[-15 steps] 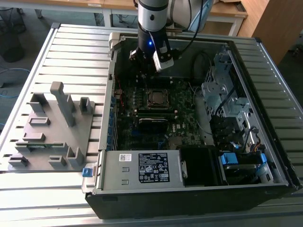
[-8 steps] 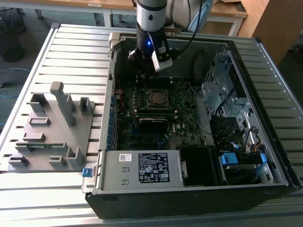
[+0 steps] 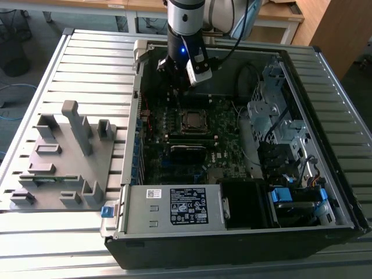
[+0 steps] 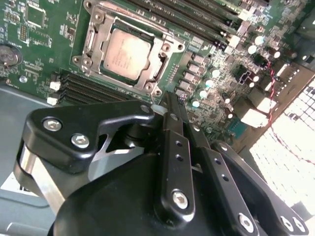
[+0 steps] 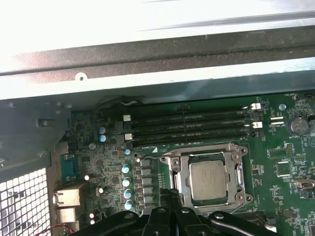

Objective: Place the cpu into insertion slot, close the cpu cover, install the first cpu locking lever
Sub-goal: 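Close the cpu cover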

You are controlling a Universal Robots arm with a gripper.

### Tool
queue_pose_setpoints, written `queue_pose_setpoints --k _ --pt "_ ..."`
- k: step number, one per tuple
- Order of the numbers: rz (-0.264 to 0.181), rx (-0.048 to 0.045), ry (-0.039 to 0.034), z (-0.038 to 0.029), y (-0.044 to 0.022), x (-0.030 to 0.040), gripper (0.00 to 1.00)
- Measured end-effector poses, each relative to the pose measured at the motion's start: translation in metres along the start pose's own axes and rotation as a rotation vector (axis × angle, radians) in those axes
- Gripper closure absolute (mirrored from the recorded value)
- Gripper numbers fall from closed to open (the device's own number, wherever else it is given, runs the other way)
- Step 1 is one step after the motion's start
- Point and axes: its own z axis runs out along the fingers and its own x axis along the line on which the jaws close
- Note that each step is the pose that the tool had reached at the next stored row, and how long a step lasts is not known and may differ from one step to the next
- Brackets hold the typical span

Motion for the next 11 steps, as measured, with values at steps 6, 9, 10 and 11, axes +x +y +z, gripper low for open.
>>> queue_pose_setpoints --k 6,9,10,11 --pt "0.000 0.0005 0.0003 -0.0004 -0.0002 0.0011 0.90" --pt "0.000 0.0004 0.0000 -0.0003 -0.0006 0.0052 0.90" --pt "0.000 0.0003 -0.0001 -0.0002 -0.0008 0.0068 0.90" --pt "0.000 0.0003 -0.0001 -0.0002 -0.0010 0.0083 0.90"
